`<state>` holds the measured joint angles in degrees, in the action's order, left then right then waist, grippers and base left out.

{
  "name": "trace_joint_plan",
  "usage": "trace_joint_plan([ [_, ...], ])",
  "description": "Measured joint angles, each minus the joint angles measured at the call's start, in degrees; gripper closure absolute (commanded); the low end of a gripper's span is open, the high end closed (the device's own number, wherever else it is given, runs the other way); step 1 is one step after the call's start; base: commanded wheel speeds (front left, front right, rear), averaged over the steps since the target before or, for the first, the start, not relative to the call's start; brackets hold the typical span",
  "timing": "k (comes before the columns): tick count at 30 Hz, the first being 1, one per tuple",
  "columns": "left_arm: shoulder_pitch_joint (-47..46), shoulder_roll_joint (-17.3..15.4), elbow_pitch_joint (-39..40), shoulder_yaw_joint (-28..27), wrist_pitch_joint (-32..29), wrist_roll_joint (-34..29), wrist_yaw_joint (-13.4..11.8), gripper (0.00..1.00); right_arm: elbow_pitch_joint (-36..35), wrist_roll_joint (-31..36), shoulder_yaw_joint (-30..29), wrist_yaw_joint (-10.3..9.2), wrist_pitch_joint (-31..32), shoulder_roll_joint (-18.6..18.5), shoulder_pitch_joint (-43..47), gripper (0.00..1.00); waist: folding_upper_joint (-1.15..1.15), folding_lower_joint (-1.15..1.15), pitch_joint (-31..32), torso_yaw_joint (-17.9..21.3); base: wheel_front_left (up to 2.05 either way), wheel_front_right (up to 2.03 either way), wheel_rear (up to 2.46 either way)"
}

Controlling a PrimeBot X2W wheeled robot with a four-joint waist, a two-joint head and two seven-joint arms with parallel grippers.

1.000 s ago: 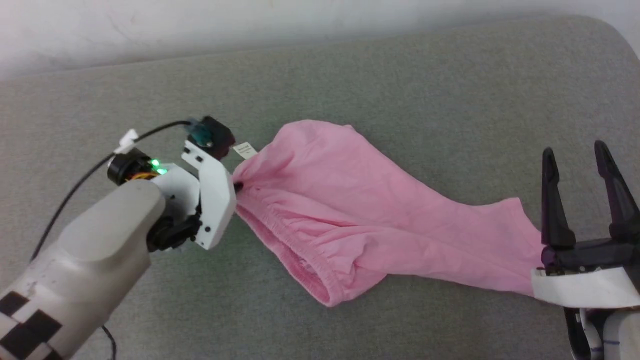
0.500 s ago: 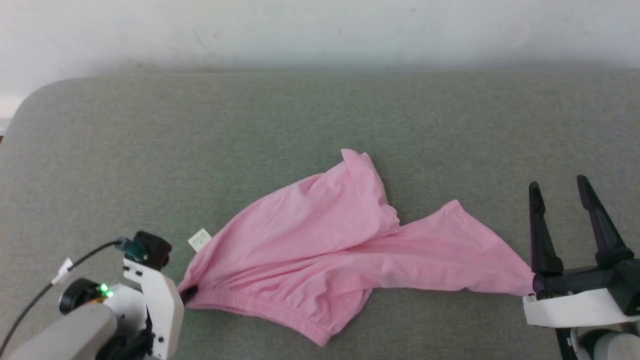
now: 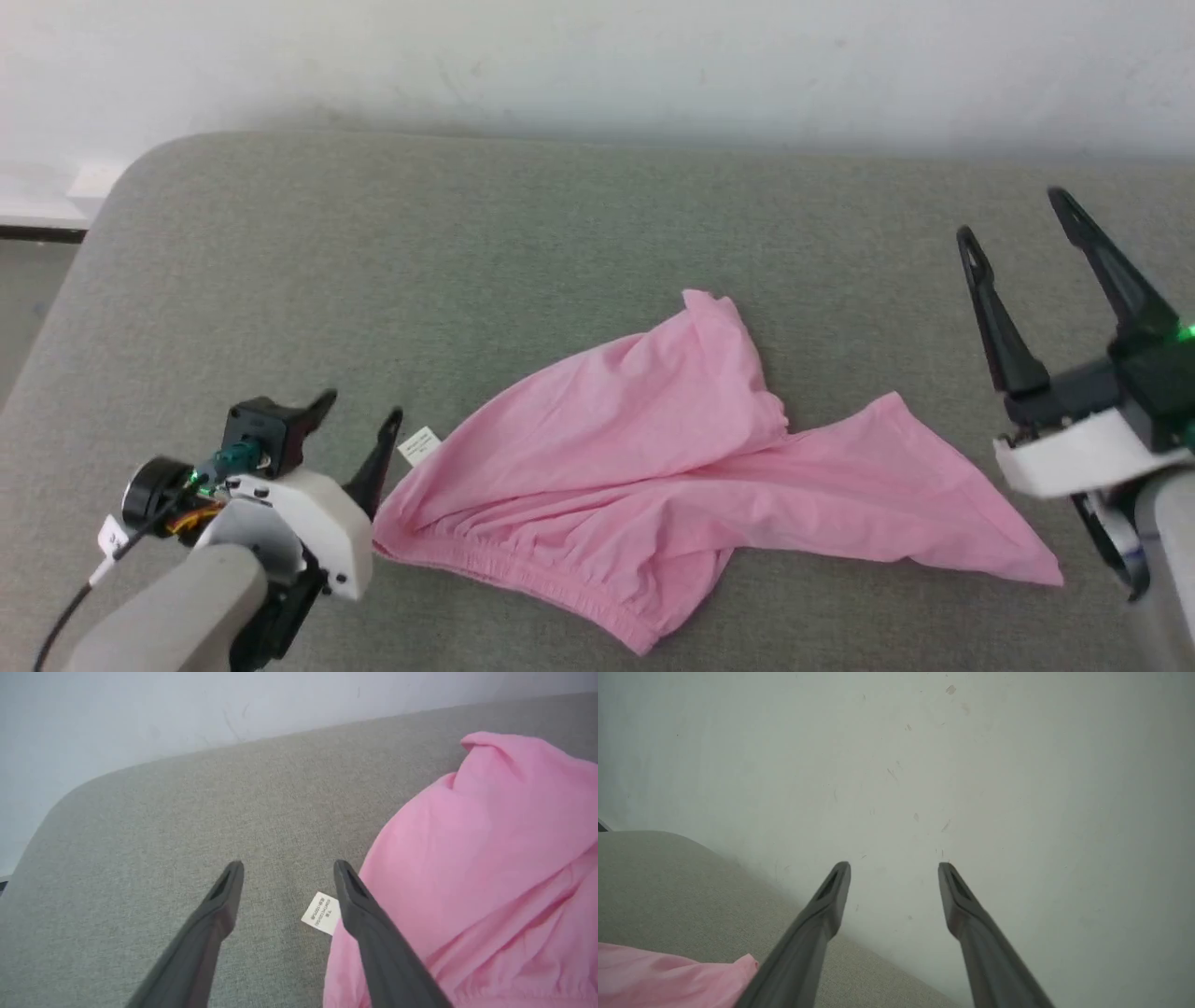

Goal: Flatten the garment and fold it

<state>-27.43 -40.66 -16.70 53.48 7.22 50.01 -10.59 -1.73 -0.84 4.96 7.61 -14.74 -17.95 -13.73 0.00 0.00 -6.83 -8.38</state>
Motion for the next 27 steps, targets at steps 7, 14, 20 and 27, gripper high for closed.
trace_joint_plan([
  [7,0.2,4.4,3.7,-6.8,7.4,-7.7,-11.0,0.00,7.0,-7.5,19.4,0.00,13.7,-12.2,-13.8,0.00,0.00,0.00,-0.4,-2.8,0.00,0.00,0.00],
  [14,6.8,11.9,12.8,-21.1,7.5,-21.1,-16.6,0.00,9.6,-27.2,42.4,0.01,34.7,-22.3,-27.3,0.00,0.00,0.00,-2.1,-5.5,0.00,0.00,0.00],
  [20,12.0,19.4,15.9,-29.2,7.5,-29.2,-16.0,0.00,13.9,-40.3,52.8,0.00,45.6,-23.9,-37.7,0.00,0.00,0.01,-4.2,-7.9,0.00,0.00,0.00],
  [27,13.5,27.0,16.0,-34.9,7.5,-34.6,-10.7,0.00,22.1,-47.5,60.5,-0.01,48.5,-21.6,-42.2,0.00,0.00,0.01,-7.4,-10.9,0.00,0.00,0.00],
])
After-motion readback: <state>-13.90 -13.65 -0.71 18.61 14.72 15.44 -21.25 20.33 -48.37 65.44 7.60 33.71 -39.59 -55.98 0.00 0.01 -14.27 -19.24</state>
